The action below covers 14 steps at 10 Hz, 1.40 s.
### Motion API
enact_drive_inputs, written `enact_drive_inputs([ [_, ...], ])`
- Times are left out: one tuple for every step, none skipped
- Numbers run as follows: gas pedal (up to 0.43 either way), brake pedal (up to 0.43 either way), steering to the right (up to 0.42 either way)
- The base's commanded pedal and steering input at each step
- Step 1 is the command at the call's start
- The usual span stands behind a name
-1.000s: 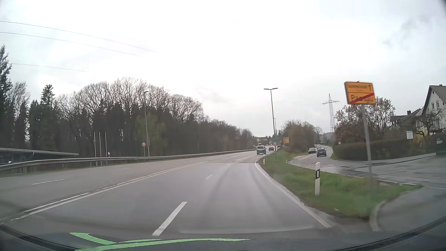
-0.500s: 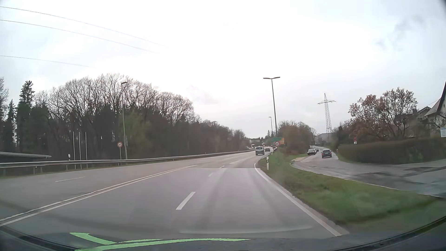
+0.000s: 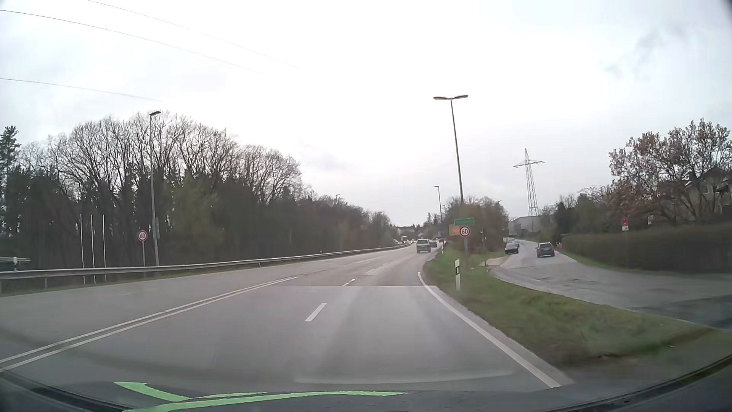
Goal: Follow the waypoints while adhering to traffic rules and regulations
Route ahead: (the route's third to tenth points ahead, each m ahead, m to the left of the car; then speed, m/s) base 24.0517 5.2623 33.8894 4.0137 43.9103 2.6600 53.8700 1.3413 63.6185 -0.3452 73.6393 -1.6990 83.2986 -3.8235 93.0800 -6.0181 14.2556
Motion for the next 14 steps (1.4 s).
enact_drive_inputs([
  [0.35, 0.0, 0.017],
  [0.35, 0.0, 0.017],
  [0.35, 0.0, 0.017],
  [0.35, 0.0, 0.017],
  [0.358, 0.0, 0.017],
  [0.358, 0.0, 0.018],
  [0.358, 0.0, 0.018],
  [0.358, 0.0, 0.019],
  [0.358, 0.0, 0.02],
  [0.358, 0.0, 0.022],
  [0.358, 0.0, 0.022],
  [0.358, 0.0, 0.022],
  [0.37, 0.0, 0.022],
  [0.37, 0.0, 0.022],
])
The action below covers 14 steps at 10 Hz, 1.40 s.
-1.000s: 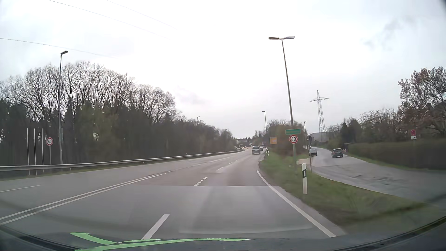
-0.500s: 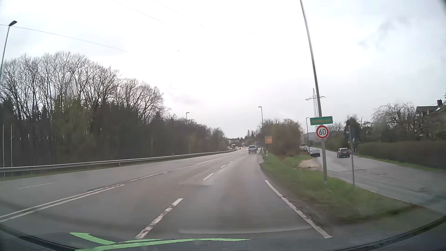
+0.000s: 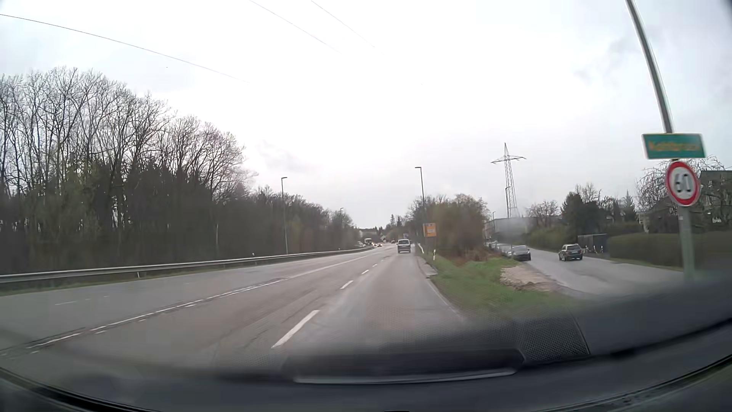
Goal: Follow the waypoints while adhering to traffic rules and regulations
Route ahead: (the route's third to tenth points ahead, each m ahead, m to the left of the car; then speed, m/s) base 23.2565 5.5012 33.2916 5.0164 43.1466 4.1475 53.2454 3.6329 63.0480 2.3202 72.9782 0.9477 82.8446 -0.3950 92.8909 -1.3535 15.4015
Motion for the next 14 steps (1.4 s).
enact_drive_inputs([
  [0.37, 0.0, 0.022],
  [0.37, 0.0, 0.022],
  [0.37, 0.0, 0.022],
  [0.37, 0.0, 0.022],
  [0.37, 0.0, 0.022],
  [0.37, 0.0, 0.022],
  [0.37, 0.0, 0.02],
  [0.339, 0.0, 0.017],
  [0.268, 0.0, 0.014],
  [0.209, 0.0, 0.013],
  [0.189, 0.0, 0.012],
  [0.13, 0.0, 0.011],
  [0.13, 0.0, 0.01],
  [0.118, 0.0, 0.01],
])
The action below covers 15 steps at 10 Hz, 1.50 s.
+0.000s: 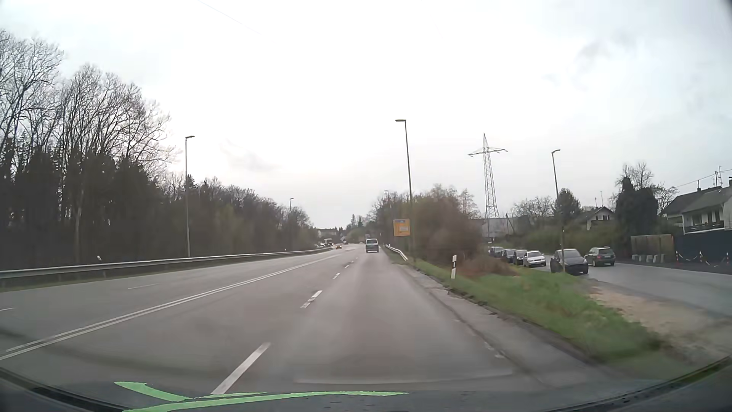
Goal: Follow the waypoints while adhering to traffic rules and regulations
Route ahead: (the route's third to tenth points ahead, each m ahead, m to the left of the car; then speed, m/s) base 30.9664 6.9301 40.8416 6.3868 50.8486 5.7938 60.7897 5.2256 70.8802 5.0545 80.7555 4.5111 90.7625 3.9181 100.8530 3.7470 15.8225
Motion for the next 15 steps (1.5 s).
enact_drive_inputs([
  [0.118, 0.0, 0.008],
  [0.118, 0.0, 0.005],
  [0.118, 0.0, 0.002],
  [0.118, 0.0, 0.001],
  [0.13, 0.0, 0.0],
  [0.13, 0.0, 0.0],
  [0.138, 0.0, -0.001],
  [0.157, 0.0, -0.001],
  [0.157, 0.0, -0.001],
  [0.177, 0.0, -0.001],
  [0.189, 0.0, -0.001],
  [0.189, 0.0, -0.001],
  [0.209, 0.0, -0.001],
  [0.209, 0.0, -0.001],
  [0.228, 0.0, -0.001],
])
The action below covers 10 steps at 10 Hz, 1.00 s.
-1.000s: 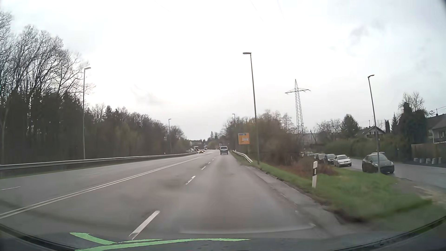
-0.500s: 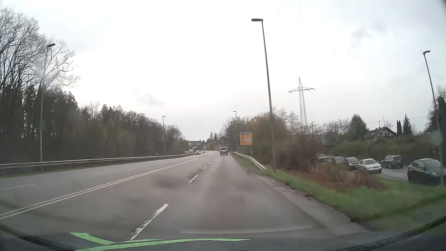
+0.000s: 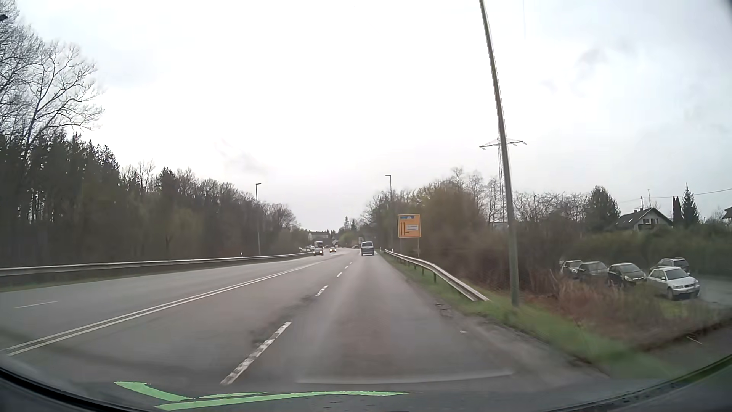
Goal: Follow the waypoints while adhering to traffic rules and regulations
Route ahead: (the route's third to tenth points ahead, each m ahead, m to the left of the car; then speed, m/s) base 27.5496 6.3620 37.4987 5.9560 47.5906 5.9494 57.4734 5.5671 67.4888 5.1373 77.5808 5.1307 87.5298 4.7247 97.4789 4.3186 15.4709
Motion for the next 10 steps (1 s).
enact_drive_inputs([
  [0.228, 0.0, -0.001],
  [0.228, 0.0, 0.0],
  [0.228, 0.0, 0.0],
  [0.228, 0.0, 0.0],
  [0.24, 0.0, 0.0],
  [0.24, 0.0, 0.0],
  [0.24, 0.0, 0.0],
  [0.24, 0.0, 0.001],
  [0.248, 0.0, 0.001],
  [0.248, 0.0, 0.001],
])
